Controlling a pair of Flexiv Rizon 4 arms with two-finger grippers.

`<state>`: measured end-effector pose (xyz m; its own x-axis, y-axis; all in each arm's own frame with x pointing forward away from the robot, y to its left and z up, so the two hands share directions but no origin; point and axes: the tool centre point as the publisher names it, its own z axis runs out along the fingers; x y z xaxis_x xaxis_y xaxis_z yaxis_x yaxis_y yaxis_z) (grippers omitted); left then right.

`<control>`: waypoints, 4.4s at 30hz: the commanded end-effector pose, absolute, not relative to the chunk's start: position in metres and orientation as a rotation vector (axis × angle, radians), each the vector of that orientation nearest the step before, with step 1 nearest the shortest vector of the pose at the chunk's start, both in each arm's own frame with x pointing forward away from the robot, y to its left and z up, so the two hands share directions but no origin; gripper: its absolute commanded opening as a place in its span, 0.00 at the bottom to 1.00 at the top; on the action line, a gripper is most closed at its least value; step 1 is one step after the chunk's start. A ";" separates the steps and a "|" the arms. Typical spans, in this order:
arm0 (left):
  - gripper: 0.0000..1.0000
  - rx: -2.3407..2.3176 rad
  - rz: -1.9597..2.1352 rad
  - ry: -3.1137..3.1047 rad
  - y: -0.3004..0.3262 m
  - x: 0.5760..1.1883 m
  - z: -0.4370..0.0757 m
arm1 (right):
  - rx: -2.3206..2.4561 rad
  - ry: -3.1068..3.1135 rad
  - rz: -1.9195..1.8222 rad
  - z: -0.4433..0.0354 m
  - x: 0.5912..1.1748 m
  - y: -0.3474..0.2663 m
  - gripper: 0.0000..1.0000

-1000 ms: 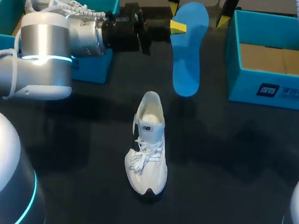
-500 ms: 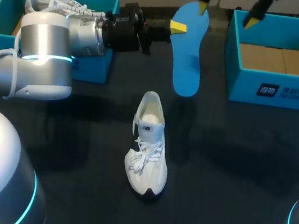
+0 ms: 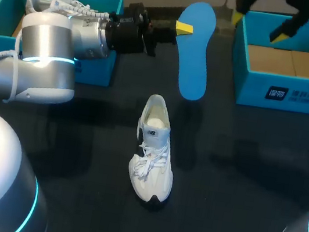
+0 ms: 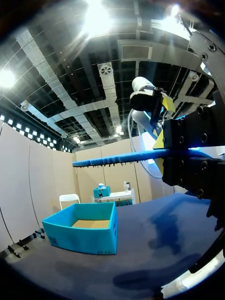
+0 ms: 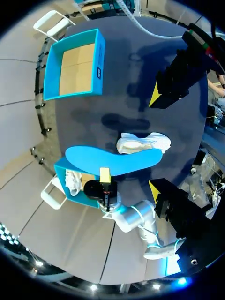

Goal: Take the shoe out of the shoebox, open the shoe tongue, remove and reinsert the insole, then place the shoe into the shoebox

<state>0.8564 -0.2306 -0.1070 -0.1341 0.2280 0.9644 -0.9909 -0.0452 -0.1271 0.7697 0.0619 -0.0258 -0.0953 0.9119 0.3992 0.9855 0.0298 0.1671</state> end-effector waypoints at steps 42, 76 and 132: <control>0.00 0.991 1.431 -1.111 -0.231 0.856 -0.107 | -1.300 -1.596 -1.322 -0.108 0.802 0.024 1.00; 0.00 0.501 1.911 -1.532 -0.204 0.861 -0.103 | -1.292 -1.575 -1.260 -0.109 0.807 0.030 1.00; 0.00 -2.452 2.555 -1.980 -0.172 0.863 -0.090 | -1.292 -1.575 -1.260 -0.109 0.807 0.030 1.00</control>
<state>0.8638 -0.1749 -0.0900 -0.6574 0.0433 -0.7523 0.7219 -0.2501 -0.6453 0.8069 0.0292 -0.1090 -0.2312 0.2557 0.9387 0.9719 0.0161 0.2350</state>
